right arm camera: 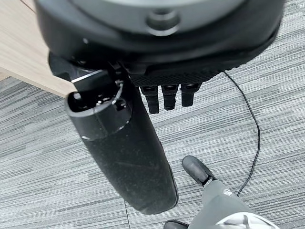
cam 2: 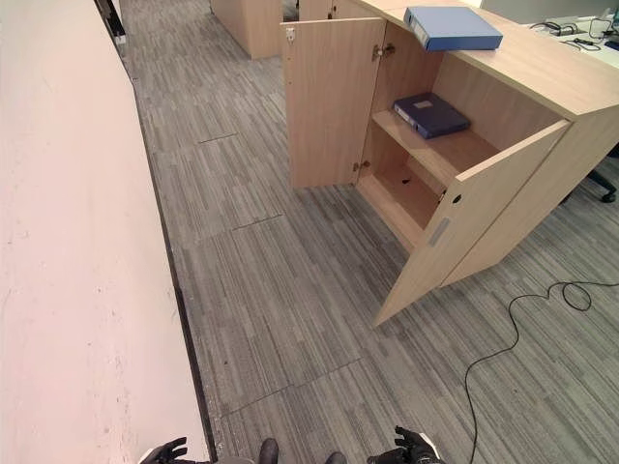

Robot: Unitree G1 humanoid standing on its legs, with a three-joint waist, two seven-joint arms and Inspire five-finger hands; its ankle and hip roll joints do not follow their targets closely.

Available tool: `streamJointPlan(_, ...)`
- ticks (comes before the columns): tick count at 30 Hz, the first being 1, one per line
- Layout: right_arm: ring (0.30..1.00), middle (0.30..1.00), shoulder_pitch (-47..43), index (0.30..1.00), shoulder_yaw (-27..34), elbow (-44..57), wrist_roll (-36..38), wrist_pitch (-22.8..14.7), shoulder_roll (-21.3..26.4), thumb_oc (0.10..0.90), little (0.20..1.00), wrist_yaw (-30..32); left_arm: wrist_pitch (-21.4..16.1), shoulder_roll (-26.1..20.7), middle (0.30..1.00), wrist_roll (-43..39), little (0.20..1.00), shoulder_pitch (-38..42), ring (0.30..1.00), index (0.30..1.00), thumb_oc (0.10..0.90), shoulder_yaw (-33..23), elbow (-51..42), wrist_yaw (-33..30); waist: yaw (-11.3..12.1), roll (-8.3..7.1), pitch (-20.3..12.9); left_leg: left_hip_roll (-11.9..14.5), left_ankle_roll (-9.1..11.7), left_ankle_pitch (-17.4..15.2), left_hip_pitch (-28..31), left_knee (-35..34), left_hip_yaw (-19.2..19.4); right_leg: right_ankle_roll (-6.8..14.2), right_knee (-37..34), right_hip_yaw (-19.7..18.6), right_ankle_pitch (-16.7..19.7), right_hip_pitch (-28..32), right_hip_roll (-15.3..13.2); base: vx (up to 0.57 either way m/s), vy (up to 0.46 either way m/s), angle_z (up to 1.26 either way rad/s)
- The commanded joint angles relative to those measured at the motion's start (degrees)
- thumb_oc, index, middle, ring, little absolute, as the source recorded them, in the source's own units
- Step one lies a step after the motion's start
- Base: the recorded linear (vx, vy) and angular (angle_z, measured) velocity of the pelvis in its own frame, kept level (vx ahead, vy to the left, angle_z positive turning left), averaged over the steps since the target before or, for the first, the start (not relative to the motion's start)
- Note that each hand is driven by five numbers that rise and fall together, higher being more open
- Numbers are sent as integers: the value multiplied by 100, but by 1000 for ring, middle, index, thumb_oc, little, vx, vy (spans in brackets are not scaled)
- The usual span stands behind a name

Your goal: Put the empty folder in the office cabinet

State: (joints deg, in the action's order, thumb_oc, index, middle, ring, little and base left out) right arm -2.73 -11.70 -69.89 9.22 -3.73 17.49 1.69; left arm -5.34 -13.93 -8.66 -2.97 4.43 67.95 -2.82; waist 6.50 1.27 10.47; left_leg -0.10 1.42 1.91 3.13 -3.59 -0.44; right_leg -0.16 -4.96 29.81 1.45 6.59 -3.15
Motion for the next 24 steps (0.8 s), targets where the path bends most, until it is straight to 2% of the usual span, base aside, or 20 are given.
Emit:
streamJointPlan(1, 900, 900, -191, 900, -96, 49, -14, -100, 81, 800, 900, 21, -125, -86, 900, -5, 900, 326, 900, 900, 800, 55, 231, 9, 96, -49, -26, 575, 361, -285, -6, 184, 138, 491, 35, -350, -583, 370, -287, 9, 43, 0)
streamJointPlan(24, 900, 900, -122, 900, -129, 7, -31, -81, -8, 800, 900, 19, -101, -115, 900, 97, 900, 287, 900, 900, 800, 66, 323, 21, 118, -126, -105, 430, 256, -375, 91, 135, 116, 557, 96, -375, -538, 408, -410, 2, 14, 0)
